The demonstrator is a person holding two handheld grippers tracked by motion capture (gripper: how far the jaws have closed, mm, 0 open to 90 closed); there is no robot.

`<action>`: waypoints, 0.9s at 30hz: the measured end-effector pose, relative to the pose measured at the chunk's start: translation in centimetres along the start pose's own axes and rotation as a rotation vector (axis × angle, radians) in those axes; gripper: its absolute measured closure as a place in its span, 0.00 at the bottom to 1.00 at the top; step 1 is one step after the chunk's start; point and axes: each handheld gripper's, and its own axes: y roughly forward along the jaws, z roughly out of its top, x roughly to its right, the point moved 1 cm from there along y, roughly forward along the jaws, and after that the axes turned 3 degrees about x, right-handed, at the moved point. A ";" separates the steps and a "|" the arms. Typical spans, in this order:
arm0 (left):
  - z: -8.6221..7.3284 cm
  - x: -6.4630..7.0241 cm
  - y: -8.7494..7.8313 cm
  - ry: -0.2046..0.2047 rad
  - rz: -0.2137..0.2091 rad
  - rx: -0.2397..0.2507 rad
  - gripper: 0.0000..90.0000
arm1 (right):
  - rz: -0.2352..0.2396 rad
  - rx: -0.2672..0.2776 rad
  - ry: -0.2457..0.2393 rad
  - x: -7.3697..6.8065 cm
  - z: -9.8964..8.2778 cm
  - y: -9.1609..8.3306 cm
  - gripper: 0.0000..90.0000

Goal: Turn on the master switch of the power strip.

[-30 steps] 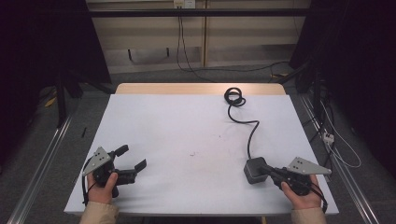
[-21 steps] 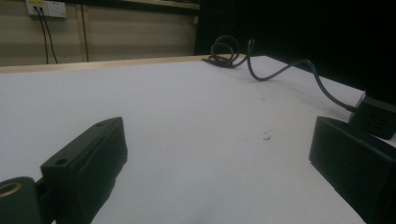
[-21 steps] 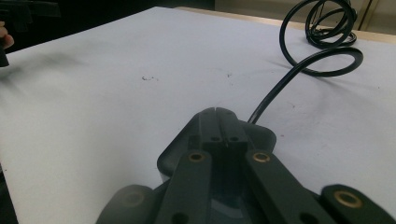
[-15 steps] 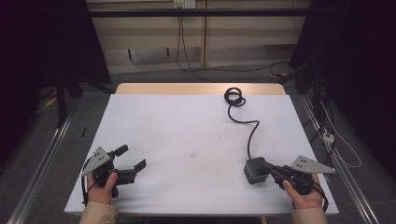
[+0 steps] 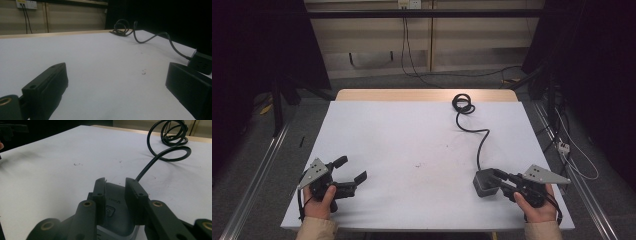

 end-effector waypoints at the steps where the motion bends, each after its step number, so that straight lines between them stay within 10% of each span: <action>1: 0.0 0.0 0.0 0.000 -0.001 -0.001 0.04 | -0.002 0.000 0.003 0.0 0.0 0.0 0.76; 27: 0.0 0.1 0.1 0.005 -0.004 -0.001 0.04 | -0.055 0.011 0.020 0.4 0.0 0.0 0.44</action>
